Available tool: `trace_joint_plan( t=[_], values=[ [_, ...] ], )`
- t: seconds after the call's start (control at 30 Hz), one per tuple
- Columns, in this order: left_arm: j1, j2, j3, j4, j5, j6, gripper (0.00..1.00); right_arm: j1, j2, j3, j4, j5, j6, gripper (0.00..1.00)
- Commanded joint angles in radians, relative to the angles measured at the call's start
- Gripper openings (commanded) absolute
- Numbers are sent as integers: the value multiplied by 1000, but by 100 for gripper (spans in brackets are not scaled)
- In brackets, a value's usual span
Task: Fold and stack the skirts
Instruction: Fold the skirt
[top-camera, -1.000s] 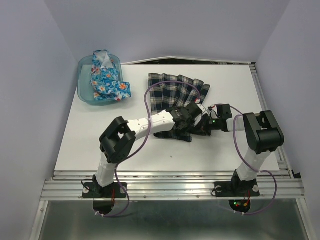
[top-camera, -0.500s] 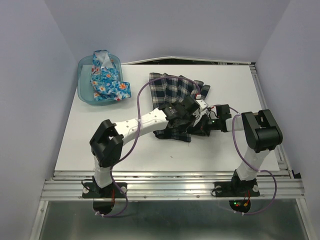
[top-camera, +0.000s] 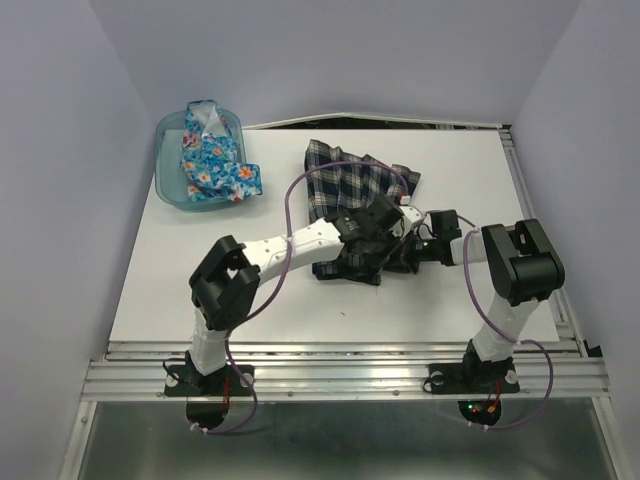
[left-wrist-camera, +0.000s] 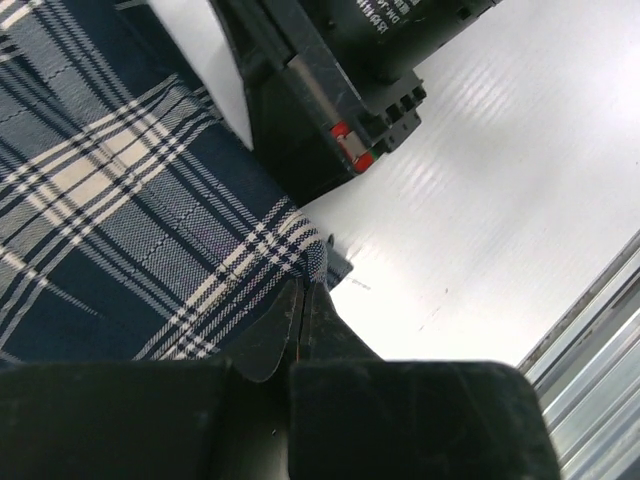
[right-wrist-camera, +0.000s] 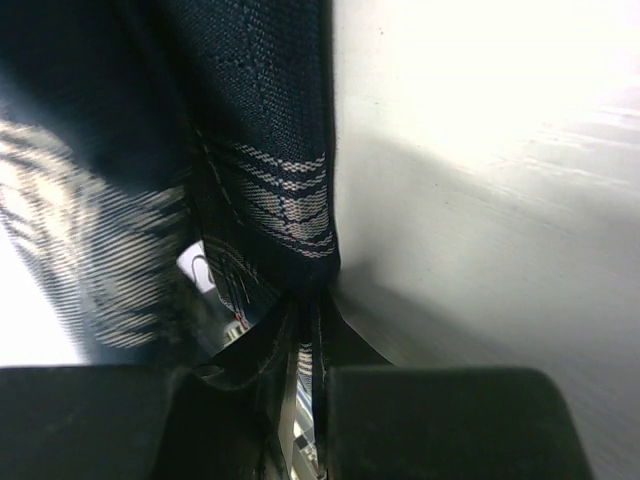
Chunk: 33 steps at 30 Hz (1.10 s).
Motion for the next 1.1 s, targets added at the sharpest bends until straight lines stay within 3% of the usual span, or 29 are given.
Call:
trace_joint_plan(
  t=[0.0, 0.4, 0.6, 0.7, 0.73, 0.9, 1.07],
  values=[
    [-12, 16, -42, 109, 99, -43, 0, 14, 14, -18, 15, 58, -15, 1],
    [15, 49, -232, 237, 179, -55, 0, 14, 6, -4, -45, 99, -64, 1],
    [75, 98, -279, 243, 249, -78, 0, 5, -35, 72, -247, 208, -188, 13],
    [80, 89, -306, 246, 267, -71, 0, -43, -67, 140, -329, 277, -231, 24],
    [78, 75, -322, 255, 272, -69, 0, -70, -72, 192, -393, 323, -271, 33],
    [78, 50, -356, 277, 280, -69, 4, -167, -96, 313, -438, 430, -325, 39],
    [77, 44, -373, 286, 284, -63, 9, -176, -15, 513, -398, 366, -333, 39]
  ],
)
